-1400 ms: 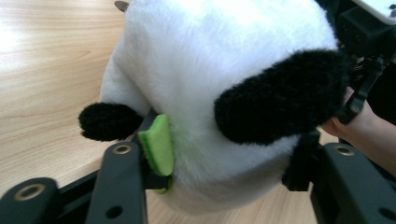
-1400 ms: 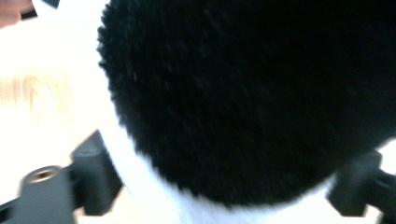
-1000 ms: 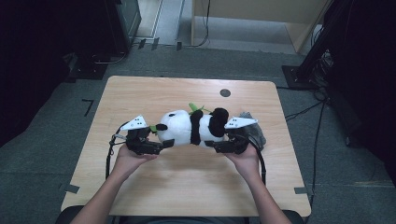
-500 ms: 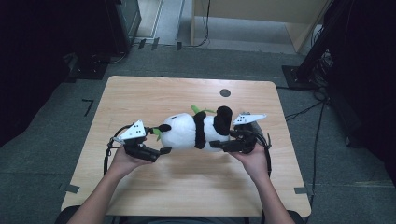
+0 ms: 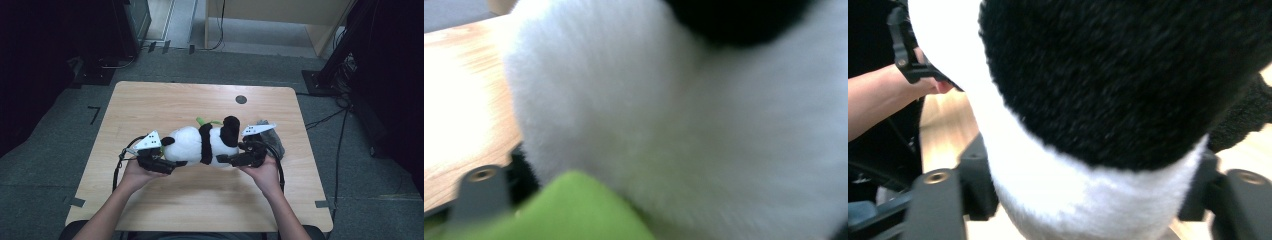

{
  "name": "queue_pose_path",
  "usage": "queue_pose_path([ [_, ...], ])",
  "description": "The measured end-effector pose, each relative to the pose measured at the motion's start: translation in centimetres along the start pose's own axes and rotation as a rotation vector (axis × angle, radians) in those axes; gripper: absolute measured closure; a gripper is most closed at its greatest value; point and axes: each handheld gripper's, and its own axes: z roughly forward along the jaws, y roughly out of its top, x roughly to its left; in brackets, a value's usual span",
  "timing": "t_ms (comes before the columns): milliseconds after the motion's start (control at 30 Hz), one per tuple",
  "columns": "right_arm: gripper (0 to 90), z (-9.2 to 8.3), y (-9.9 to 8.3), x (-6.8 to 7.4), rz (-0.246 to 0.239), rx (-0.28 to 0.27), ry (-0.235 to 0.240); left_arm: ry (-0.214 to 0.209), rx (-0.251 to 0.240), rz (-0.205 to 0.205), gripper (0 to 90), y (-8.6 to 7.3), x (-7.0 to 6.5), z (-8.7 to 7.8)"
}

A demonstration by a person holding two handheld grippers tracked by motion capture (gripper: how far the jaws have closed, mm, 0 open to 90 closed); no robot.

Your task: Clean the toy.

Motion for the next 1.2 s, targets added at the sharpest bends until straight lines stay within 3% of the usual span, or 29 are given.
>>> queue_pose_path([
  [133,18.9,0.1,-0.3,-0.2,-0.022,-0.046,-0.014,-0.005,-0.004,-0.05,29.9,0.2,0.1,-0.1],
  [300,14.7,0.2,-0.7,-0.6,-0.061,-0.099,-0.02,-0.044,-0.019,-0.15,33.7,0.4,0.9,-0.4],
  [333,14.2,0.3,-0.8,-0.6,-0.062,-0.117,-0.02,-0.057,-0.021,-0.181,34.4,0.4,1.1,-0.4],
  [467,13.9,0.6,-1.0,-1.0,-0.027,-0.139,0.005,-0.08,-0.019,-0.234,36.1,0.5,1.6,-0.7],
  [533,13.9,0.6,-1.1,-1.2,-0.024,-0.138,0.016,-0.084,-0.018,-0.239,36.2,0.6,1.7,-0.8],
  [667,14.4,0.5,-1.3,-1.3,-0.069,-0.097,0.022,-0.088,-0.006,-0.237,36.1,0.7,1.9,-1.1],
  [733,15.5,0.4,-1.4,-1.2,-0.129,-0.071,0.017,-0.095,-0.017,-0.253,36.0,0.7,2.1,-1.3],
  [833,16.4,0.1,-1.8,-0.9,-0.224,-0.031,-0.038,-0.119,-0.046,-0.281,35.9,0.7,2.5,-1.7],
  [933,16.4,0.3,-2.2,-0.8,-0.275,-0.056,-0.043,-0.175,-0.059,-0.315,35.6,0.8,2.5,-1.6],
  [1000,15.8,0.8,-2.2,-0.7,-0.27,-0.056,-0.022,-0.172,-0.045,-0.305,35.3,0.8,2.2,-1.3],
  [1033,15.8,1.1,-2.2,-0.6,-0.269,-0.043,-0.052,-0.168,-0.033,-0.306,35.1,0.8,2.2,-1.1],
  [1100,17.8,1.5,-2.3,-0.5,-0.268,-0.019,-0.079,-0.185,-0.02,-0.339,34.4,0.7,2.4,-0.9],
  [1200,27.9,1.6,-2.3,-0.6,-0.244,-0.031,-0.092,-0.187,-0.006,-0.396,31.5,0.4,2.7,-0.5],
])
